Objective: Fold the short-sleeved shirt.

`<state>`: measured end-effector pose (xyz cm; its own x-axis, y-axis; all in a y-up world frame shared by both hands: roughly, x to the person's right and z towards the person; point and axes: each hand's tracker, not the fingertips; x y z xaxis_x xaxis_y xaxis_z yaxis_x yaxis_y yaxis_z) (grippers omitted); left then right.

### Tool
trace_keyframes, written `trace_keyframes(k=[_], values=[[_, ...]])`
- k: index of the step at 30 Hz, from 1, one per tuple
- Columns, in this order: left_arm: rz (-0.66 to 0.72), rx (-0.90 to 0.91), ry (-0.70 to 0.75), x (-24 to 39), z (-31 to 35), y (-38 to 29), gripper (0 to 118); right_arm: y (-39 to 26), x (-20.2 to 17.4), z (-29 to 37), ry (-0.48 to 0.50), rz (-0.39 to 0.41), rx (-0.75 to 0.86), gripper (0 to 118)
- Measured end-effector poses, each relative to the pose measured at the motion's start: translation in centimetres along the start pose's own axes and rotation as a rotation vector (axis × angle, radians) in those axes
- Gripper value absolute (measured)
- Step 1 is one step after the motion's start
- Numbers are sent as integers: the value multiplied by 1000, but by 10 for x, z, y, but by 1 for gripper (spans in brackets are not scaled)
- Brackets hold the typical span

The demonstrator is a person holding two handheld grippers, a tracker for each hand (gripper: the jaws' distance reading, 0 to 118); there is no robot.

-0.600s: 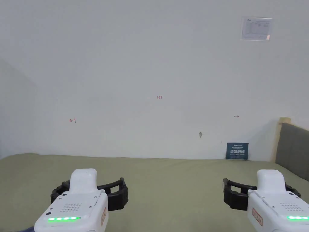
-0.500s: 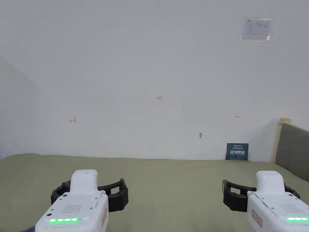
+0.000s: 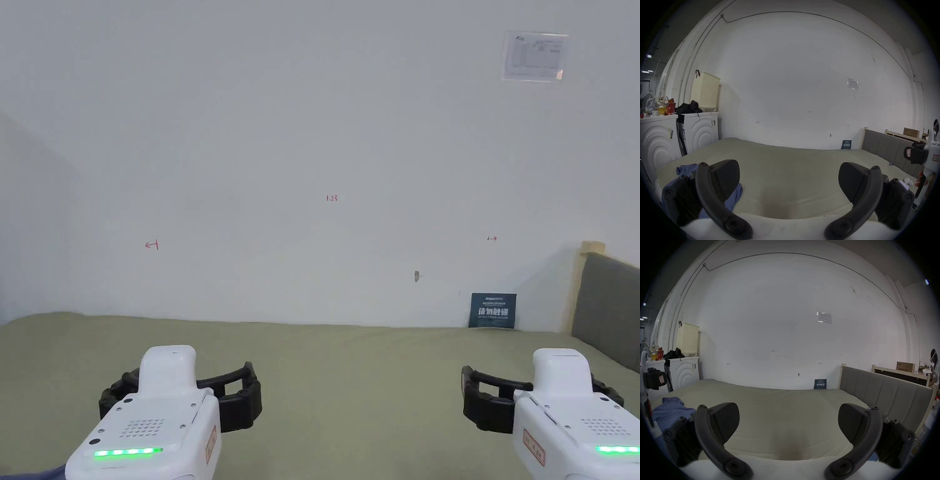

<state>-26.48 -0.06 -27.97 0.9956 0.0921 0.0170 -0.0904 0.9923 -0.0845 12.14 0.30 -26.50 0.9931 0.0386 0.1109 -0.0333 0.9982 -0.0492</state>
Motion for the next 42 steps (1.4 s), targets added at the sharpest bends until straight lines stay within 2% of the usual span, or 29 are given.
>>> trace_keyframes(k=[25,42], values=[[-39,-13,-4,-7,-2,-1,118,-4,-5,-2,-12,16,20,118],[-62,-16,16,-10,-6,-6,118,-9,-10,-8,14,20,-13,118]])
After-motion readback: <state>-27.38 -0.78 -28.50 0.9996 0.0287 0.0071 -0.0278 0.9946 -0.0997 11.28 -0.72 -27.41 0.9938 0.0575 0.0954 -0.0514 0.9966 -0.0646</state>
